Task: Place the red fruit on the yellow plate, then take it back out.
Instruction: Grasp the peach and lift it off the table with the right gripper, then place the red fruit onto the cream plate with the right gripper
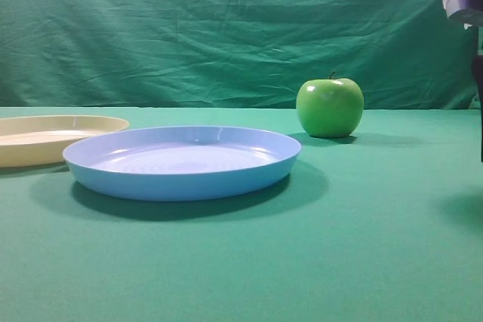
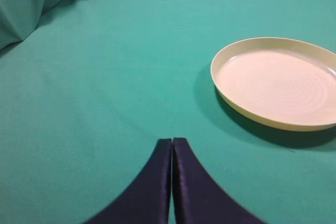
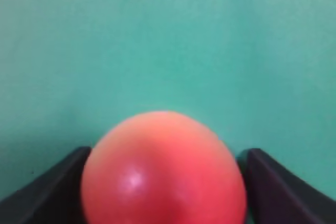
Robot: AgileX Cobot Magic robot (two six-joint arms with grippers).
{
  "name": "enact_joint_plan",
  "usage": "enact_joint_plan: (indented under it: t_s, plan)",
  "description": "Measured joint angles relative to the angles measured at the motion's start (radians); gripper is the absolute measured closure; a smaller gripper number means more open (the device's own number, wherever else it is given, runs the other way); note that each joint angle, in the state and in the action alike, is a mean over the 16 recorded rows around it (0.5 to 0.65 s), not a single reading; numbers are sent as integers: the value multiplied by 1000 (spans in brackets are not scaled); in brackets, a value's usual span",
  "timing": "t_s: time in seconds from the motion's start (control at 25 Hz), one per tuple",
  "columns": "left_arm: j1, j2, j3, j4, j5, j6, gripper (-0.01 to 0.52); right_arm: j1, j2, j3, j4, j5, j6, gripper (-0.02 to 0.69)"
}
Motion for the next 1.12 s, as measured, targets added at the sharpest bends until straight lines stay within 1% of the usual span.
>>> enact_joint_plan:
  t_s: [0.16, 0.28, 0.44, 0.72, 0.92, 1.12]
  plan:
    - [0, 0, 0, 0, 0, 0, 514, 24, -2, -64, -15, 49, 2, 398]
    - [0, 0, 0, 0, 0, 0, 514, 64, -7, -126, -41, 87, 13, 443]
    - [0, 0, 0, 0, 0, 0, 514, 143, -16, -218, -80, 110, 32, 452]
    - [0, 0, 0, 0, 0, 0, 514, 321, 5, -393, -139, 88, 65, 459]
    - [0, 0, 0, 0, 0, 0, 514, 433, 88, -552, -138, 78, 72, 459]
    - [0, 0, 0, 0, 0, 0, 514, 521, 226, -740, -105, 87, 61, 459]
